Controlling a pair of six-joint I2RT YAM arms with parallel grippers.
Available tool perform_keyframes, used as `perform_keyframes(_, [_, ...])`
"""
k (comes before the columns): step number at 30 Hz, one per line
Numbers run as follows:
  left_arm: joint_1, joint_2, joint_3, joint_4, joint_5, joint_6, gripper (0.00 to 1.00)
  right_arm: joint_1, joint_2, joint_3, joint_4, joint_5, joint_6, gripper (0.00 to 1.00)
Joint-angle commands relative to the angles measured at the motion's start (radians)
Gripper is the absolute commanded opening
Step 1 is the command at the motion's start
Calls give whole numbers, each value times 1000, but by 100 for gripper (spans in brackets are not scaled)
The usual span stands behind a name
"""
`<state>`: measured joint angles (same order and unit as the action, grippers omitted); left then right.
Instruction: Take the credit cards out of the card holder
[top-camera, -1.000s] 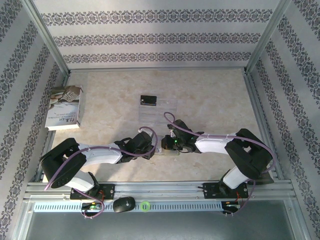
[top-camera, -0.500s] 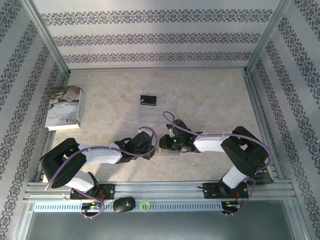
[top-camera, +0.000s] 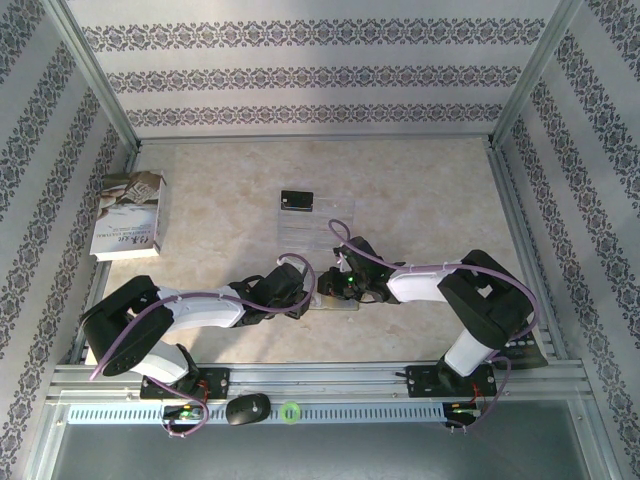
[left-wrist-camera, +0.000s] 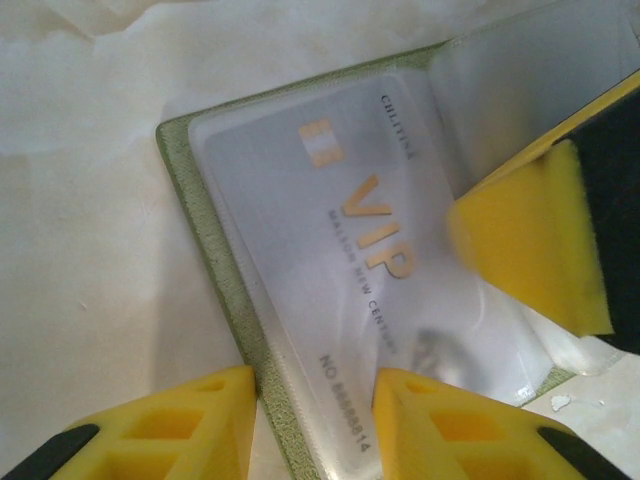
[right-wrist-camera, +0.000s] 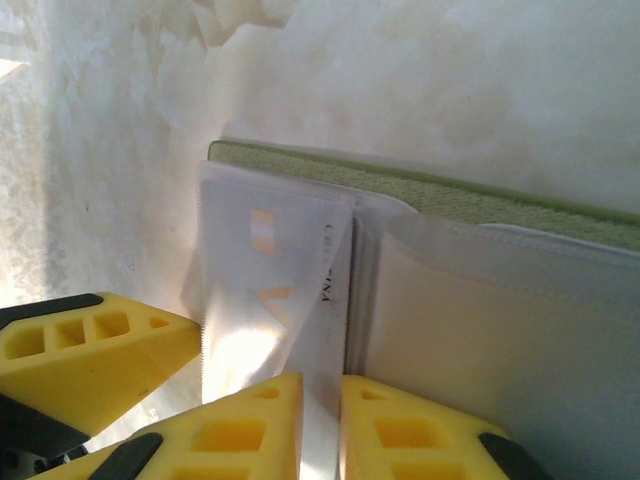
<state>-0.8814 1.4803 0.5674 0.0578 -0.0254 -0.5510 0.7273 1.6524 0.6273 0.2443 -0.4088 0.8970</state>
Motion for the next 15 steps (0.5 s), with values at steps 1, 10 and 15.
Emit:
perform_keyframes(1, [15,31,-12,1,25,-7,38,19,80,7,58,-8,5,14])
perform_keyframes(10, [19,-33,-42,-9,-7,-24,40,19,-48,-24,-68,145,-41,0])
perform_keyframes(15, [30,-68,-57,-15,-7,-30,40,20,-136,-36,-190,237,-73,0])
